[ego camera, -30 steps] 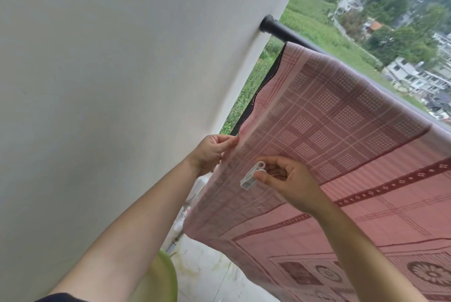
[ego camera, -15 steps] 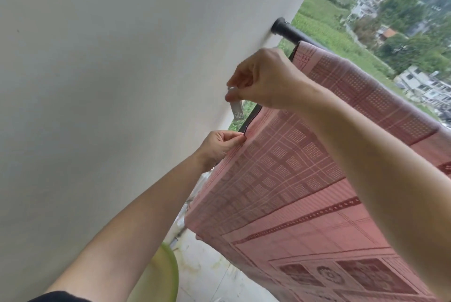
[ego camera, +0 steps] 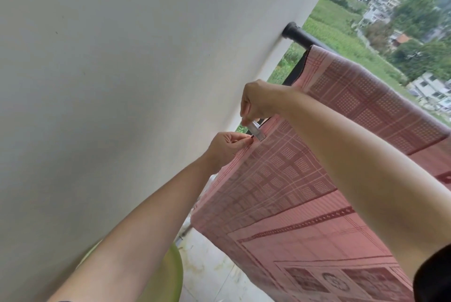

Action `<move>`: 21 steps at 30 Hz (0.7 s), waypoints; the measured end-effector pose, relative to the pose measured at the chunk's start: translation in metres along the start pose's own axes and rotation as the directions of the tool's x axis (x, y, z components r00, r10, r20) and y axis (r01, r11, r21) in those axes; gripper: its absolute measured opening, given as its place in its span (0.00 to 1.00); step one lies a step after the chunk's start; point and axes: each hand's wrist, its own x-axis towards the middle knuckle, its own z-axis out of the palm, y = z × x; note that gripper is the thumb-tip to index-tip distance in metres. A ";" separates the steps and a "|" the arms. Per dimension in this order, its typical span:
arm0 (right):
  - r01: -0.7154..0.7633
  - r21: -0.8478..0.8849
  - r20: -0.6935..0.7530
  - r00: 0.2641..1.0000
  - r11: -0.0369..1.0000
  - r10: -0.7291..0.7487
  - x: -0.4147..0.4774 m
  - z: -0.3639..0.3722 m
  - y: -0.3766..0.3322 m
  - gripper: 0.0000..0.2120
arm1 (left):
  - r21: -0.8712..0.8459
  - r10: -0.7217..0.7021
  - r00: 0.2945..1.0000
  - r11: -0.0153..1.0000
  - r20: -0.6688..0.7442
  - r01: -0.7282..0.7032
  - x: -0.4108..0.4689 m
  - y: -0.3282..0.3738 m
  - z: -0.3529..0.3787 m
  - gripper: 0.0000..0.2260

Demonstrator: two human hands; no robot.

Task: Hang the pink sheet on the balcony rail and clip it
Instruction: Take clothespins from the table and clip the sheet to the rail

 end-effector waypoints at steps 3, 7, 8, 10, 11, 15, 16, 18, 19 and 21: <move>-0.010 -0.051 0.015 1.000 0.999 0.011 -0.001 0.007 0.002 0.17 | 0.007 0.005 1.000 1.000 -0.009 -0.005 -0.001 0.000 0.000 0.10; 0.001 -0.067 -0.057 0.998 0.998 -0.004 -0.008 0.016 0.006 0.21 | 0.003 -0.039 0.999 0.999 -0.020 0.039 -0.001 -0.004 0.000 0.11; 0.024 -0.049 -0.117 0.993 0.999 -0.029 -0.012 0.018 0.006 0.22 | 0.006 -0.048 0.999 0.999 -0.016 0.048 -0.002 -0.005 0.000 0.11; 0.107 -0.036 -0.307 0.945 0.994 -0.113 -0.023 0.025 0.003 0.20 | -0.003 -0.070 0.997 0.998 -0.029 0.070 -0.005 -0.005 0.002 0.11; 0.157 -0.073 -0.427 0.887 0.985 -0.173 -0.030 0.030 0.003 0.18 | -0.001 -0.075 0.995 0.997 -0.060 0.075 -0.007 -0.005 0.003 0.11; 0.229 -0.209 -0.770 0.561 0.951 -0.304 -0.058 0.074 0.019 0.15 | 0.390 0.097 0.923 0.919 -0.373 0.061 -0.022 -0.015 0.007 0.11; 0.211 -0.195 -0.803 0.527 0.958 -0.279 -0.067 0.093 0.025 0.17 | 0.510 0.172 0.892 0.857 -0.418 0.074 -0.030 -0.019 0.006 0.12; 0.156 -0.151 -0.817 0.537 0.976 -0.213 -0.087 0.139 0.037 0.20 | 0.647 0.263 0.871 0.758 -0.415 0.080 -0.050 -0.031 0.006 0.13; 0.123 -0.132 -0.819 0.546 0.984 -0.178 -0.100 0.162 0.044 0.22 | 0.692 0.285 0.875 0.718 -0.391 0.075 -0.062 -0.039 0.007 0.13; 0.054 -0.071 -0.803 0.589 0.996 -0.090 -0.130 0.209 0.065 0.24 | 0.761 0.316 0.885 0.645 -0.342 0.064 -0.086 -0.057 0.016 0.14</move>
